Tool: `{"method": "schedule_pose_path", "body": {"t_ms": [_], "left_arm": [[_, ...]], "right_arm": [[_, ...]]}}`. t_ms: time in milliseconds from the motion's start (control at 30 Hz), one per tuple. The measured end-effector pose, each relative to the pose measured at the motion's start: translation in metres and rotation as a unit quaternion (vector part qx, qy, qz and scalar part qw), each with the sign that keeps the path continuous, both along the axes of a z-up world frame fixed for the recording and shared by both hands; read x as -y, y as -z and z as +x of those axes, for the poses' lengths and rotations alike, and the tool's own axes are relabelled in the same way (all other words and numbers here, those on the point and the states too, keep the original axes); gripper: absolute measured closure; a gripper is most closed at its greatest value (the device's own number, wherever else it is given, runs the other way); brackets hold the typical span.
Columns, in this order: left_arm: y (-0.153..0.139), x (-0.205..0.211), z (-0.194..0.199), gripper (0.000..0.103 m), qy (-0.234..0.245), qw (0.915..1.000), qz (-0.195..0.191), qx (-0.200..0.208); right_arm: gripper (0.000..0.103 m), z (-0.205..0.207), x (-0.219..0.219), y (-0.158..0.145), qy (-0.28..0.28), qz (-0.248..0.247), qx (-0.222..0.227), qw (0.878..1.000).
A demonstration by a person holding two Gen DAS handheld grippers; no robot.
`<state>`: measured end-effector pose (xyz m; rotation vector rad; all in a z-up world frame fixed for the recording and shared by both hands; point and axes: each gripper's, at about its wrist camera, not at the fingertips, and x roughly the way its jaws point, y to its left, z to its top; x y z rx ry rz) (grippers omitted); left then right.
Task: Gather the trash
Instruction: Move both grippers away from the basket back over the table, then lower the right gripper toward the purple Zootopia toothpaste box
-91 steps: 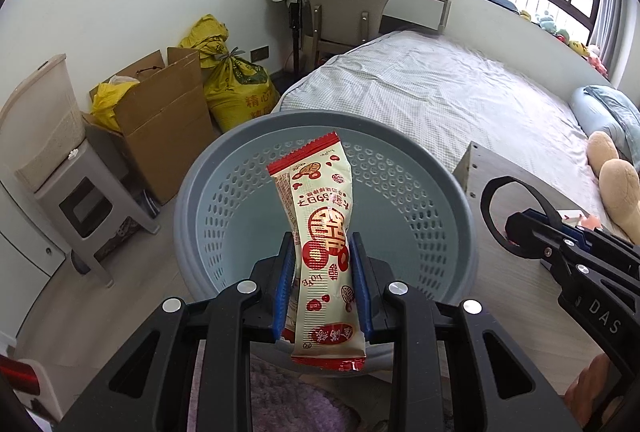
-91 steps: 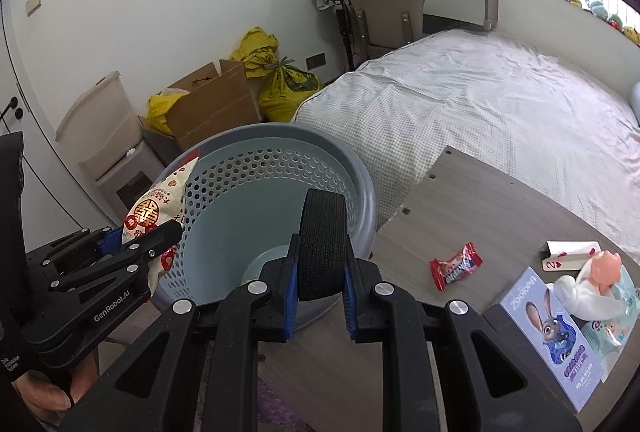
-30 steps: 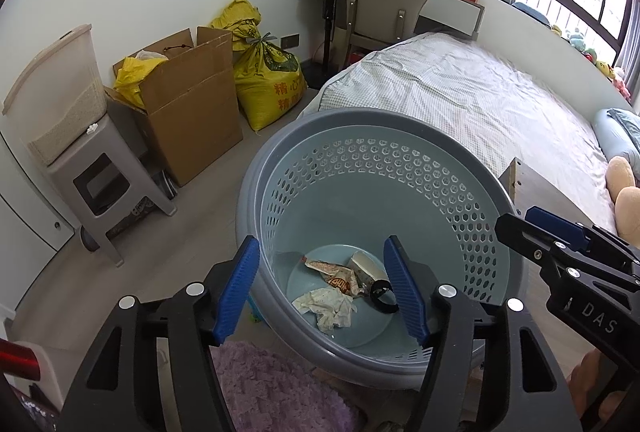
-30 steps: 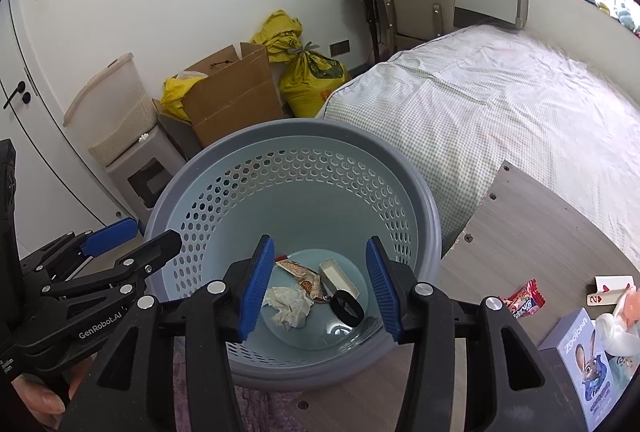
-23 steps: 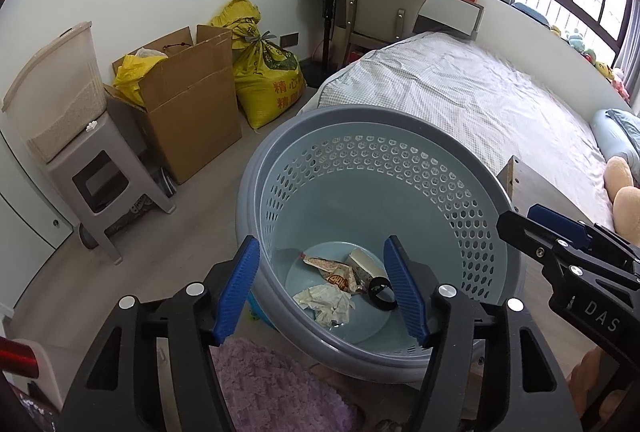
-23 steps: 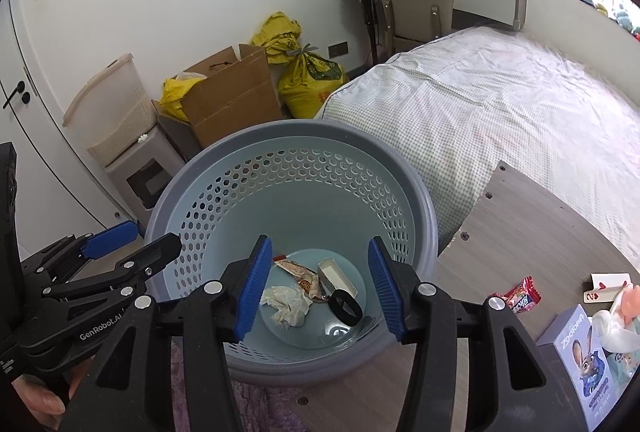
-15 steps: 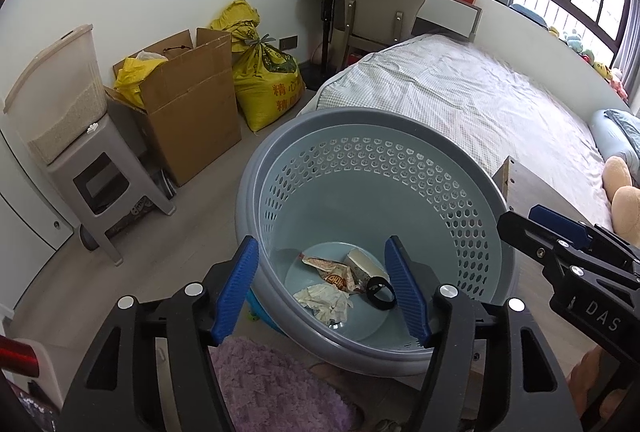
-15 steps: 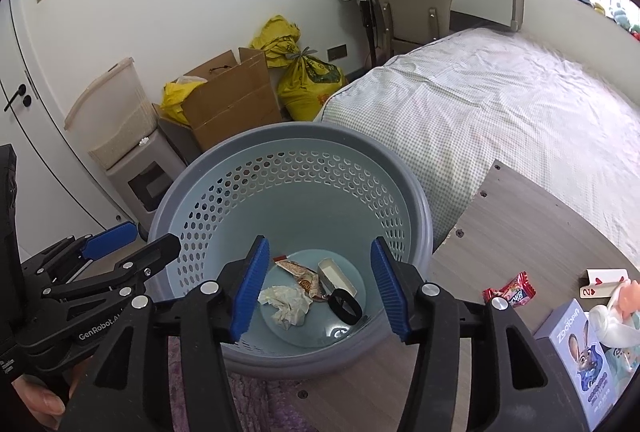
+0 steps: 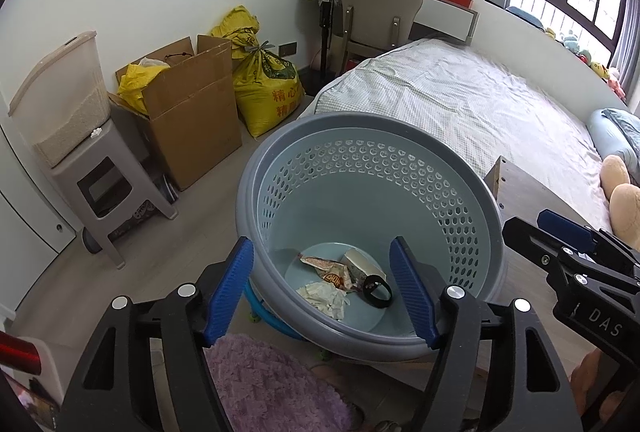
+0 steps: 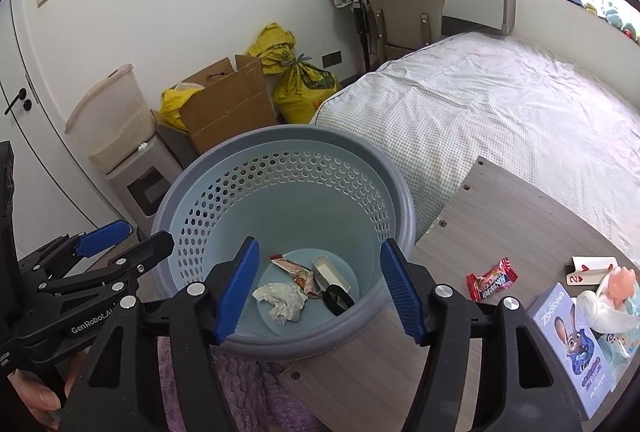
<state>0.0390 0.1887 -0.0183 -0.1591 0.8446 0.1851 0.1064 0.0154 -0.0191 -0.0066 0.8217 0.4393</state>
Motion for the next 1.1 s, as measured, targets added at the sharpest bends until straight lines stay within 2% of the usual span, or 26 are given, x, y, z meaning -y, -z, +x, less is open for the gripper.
{"method": "schedule_pose_path", "body": {"t_ms": [167, 600, 1100], "left_arm": [[-0.004, 0.004, -0.006, 0.031, 0.002, 1.0, 0.001, 0.005], [-0.012, 0.026, -0.02, 0.03, 0.019, 0.9997, 0.006, 0.017], [-0.018, 0.058, -0.031, 0.03, 0.054, 0.9983, 0.001, 0.024]], "right_arm": [[0.032, -0.009, 0.008, -0.002, 0.006, 0.002, 0.006, 1.0], [0.023, -0.029, 0.037, -0.006, 0.032, 0.006, 0.013, 0.999], [0.02, -0.056, 0.076, -0.02, 0.064, 0.007, 0.032, 0.997]]}}
